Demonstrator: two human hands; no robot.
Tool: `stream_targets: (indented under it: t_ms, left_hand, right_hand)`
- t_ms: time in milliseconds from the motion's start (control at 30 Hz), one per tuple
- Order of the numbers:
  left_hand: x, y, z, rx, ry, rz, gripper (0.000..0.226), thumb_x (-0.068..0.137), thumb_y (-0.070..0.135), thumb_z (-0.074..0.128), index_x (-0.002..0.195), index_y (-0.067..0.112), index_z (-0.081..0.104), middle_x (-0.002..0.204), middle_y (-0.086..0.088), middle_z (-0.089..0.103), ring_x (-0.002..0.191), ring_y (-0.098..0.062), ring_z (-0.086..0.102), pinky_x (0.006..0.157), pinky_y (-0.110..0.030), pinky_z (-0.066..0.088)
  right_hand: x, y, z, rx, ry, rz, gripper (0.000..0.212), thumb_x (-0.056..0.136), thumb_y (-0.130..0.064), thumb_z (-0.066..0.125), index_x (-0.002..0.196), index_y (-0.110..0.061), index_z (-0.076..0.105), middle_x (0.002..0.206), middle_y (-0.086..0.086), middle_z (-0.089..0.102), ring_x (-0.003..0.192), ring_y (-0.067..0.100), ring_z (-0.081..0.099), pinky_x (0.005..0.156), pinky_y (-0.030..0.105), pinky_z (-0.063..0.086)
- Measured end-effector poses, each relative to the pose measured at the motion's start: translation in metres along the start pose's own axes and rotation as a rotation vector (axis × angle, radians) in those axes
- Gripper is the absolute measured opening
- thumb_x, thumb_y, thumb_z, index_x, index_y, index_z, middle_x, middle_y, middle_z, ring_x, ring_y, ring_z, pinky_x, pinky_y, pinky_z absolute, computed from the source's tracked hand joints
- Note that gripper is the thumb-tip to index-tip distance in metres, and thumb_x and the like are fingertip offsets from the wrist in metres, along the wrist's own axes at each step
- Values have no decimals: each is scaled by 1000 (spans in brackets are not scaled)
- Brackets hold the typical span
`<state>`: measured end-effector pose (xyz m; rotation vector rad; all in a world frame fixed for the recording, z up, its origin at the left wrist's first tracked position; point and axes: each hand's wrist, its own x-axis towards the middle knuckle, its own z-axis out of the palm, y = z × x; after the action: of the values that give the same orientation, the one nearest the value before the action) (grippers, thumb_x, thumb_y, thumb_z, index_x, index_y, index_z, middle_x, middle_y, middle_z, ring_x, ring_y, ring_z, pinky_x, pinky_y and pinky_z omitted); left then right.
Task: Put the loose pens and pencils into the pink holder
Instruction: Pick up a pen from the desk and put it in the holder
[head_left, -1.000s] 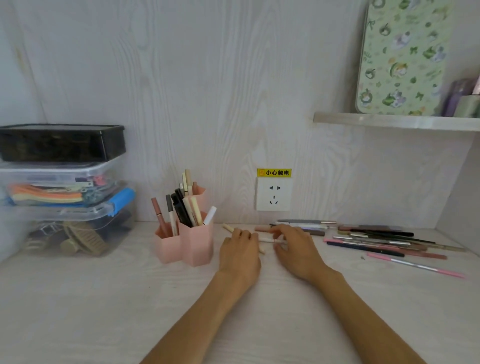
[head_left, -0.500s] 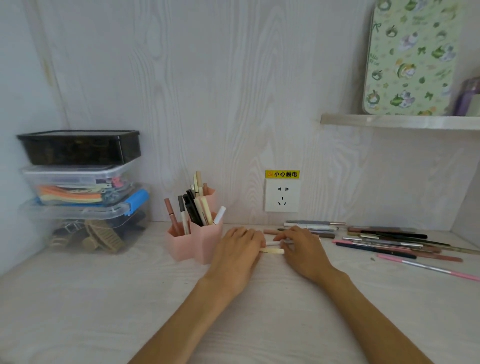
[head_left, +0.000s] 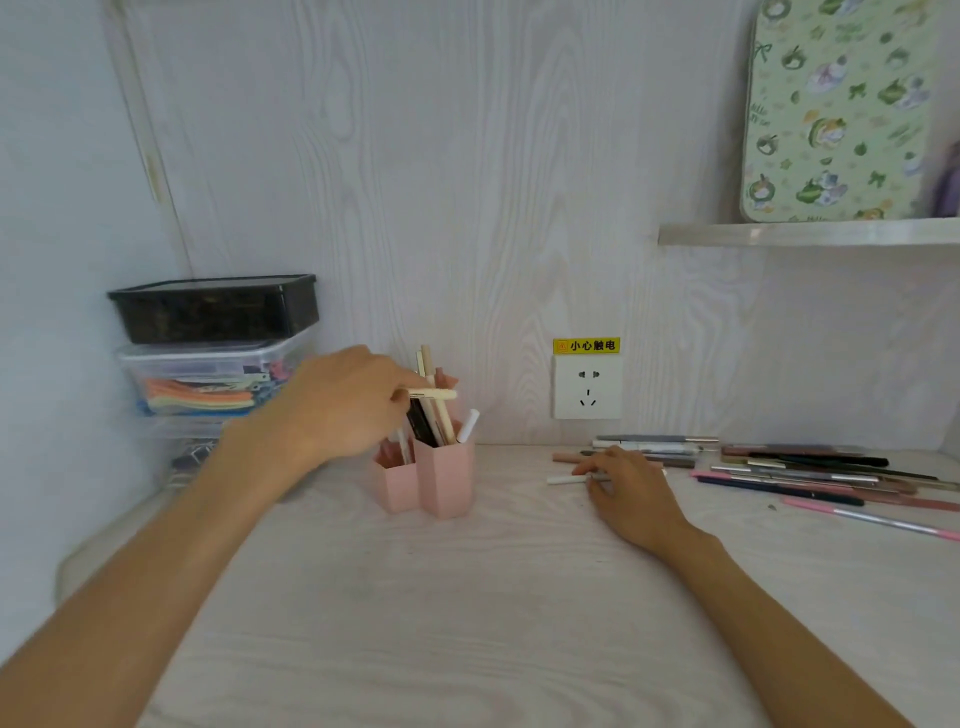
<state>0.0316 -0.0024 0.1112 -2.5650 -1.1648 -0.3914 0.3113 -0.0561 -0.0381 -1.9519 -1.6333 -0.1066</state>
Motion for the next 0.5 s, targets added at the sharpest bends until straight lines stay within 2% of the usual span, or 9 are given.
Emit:
stream_targets:
  t_ms: [67,167,267,367,433,500]
  left_hand:
    - [15,-2,-17,171,-144,56,40,96,19,38,124,43,54,77,10,53,73,-11,50,53,-24,32]
    - [34,12,-25,346,-228,111,32,93,14,48,121,26,55,74,8,46,77,-15,48,56,-25,31]
    - [49,28,-26,429,-305,201,23,89,13,57,111,14,62,90,2,58,82,-19,54,65,-27,37]
    - [60,36,-25,470,-330,303,21,85,31,65,105,23,70,96,3,63,88,-18,59,70,-26,40]
    - [65,38,-17,496,-319,354,23,84,43,64,102,30,70,91,6,51,88,-18,48,72,-25,36]
    - [67,35,-3,463,-334,381,24,85,48,61,100,32,70,89,8,43,94,-17,44,83,-28,38]
  right_hand:
    - [-1,1,0,2,1,-2,21,88,-16,53,104,-24,65,111,1,62,106,21,53,92,32,38]
    - [0,1,1,-1,-5,0,22,89,-16,52,105,-24,65,111,1,61,107,21,53,92,32,38]
    - [0,2,1,-5,-4,2,22,89,-17,51,106,-24,64,111,1,61,108,21,52,91,31,37]
    - [1,3,2,0,-10,5,22,89,-17,51,106,-24,64,111,1,61,107,20,52,91,31,37]
    - [1,3,3,5,-4,2,22,89,-16,52,105,-23,65,111,1,62,107,21,52,90,31,37]
    - [1,4,2,8,-2,2,22,88,-16,52,105,-23,65,110,0,62,107,21,52,90,31,36]
